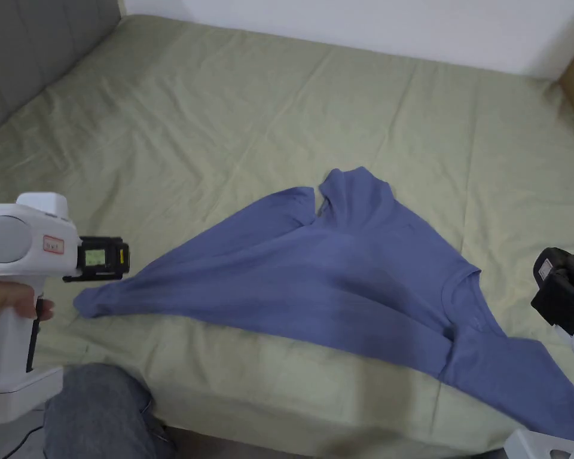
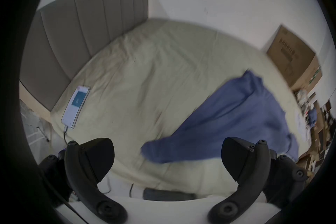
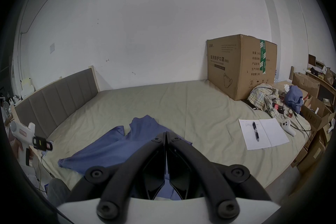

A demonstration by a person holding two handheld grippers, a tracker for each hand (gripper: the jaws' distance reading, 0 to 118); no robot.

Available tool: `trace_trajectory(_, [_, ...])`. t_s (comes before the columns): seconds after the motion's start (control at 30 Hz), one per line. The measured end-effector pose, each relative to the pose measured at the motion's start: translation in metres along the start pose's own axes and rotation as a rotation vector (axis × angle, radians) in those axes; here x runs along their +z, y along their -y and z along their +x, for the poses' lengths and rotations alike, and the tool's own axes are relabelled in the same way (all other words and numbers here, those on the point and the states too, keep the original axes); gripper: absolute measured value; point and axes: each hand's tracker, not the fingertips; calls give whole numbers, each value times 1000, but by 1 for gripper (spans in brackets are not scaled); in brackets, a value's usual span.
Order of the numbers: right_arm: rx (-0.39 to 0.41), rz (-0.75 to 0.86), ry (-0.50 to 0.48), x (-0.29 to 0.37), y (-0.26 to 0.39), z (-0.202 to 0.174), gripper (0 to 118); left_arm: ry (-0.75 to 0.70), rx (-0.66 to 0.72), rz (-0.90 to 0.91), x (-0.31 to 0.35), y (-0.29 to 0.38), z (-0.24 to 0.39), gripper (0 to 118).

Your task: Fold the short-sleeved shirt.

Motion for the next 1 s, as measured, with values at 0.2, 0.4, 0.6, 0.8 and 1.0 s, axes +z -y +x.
trace_trajectory(0.2, [23, -26, -1, -6, 0, -10, 0, -45, 26, -129, -50, 13, -7, 110])
trace_trajectory(0.4, [35, -55, 1, -14, 3, -21, 0, 86, 84, -143, -67, 20, 1, 20])
trace_trajectory(0.6, [-13, -109, -24, -23, 0, -19, 0, 59, 135, -96, -48, 20, 7, 0])
trace_trajectory(0.8, [15, -203, -63, -85, -48, -7, 51, 81, 143, 144, 9, 18, 9, 0])
trace_trajectory(1.0, [229, -466, -129, -223, -94, -23, 116, 50, 118, 172, 18, 23, 21, 0])
